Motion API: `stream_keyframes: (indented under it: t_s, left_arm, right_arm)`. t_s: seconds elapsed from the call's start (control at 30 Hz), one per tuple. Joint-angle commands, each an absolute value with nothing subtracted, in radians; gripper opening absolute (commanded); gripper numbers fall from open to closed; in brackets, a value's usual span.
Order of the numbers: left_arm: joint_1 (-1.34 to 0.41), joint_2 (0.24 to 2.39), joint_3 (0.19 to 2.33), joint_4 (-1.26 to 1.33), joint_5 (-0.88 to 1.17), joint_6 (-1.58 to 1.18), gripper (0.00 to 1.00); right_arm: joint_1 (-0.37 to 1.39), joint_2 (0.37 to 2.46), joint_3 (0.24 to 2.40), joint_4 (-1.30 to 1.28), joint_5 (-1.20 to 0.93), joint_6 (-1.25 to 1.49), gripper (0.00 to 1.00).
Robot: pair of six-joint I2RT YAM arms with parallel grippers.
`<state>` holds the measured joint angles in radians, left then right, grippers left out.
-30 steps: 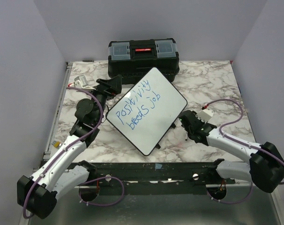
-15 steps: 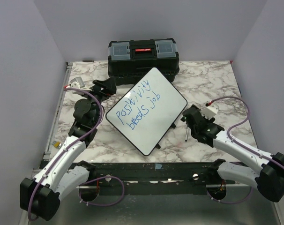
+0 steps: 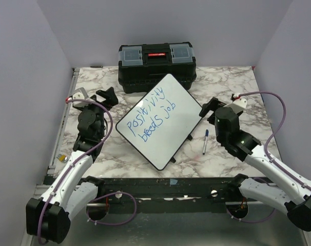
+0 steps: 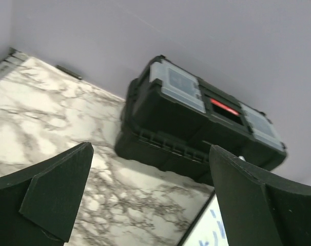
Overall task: Write a sentence on the whiteboard
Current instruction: Reset both arms
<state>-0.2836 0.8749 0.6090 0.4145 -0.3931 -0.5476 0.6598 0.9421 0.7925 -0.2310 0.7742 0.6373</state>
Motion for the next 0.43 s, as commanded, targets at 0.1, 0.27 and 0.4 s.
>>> stream_keyframes:
  t_s: [0.1, 0.27, 0.4]
  left_arm:
    - [-0.187, 0.865, 0.544, 0.44, -0.466, -0.449, 0.98]
    - [-0.162, 0.863, 0.533, 0.444, -0.466, -0.447, 0.98]
    - [-0.16, 0.864, 0.53, 0.446, -0.466, -0.446, 0.98]
  right_arm:
    - [0.658, 0.843, 0.758, -0.086, 0.681, 0.522, 0.93]
    - [0.658, 0.799, 0.725, -0.078, 0.67, 0.524, 0.93]
    - [0.657, 0.782, 0.722, -0.087, 0.675, 0.514, 0.94]
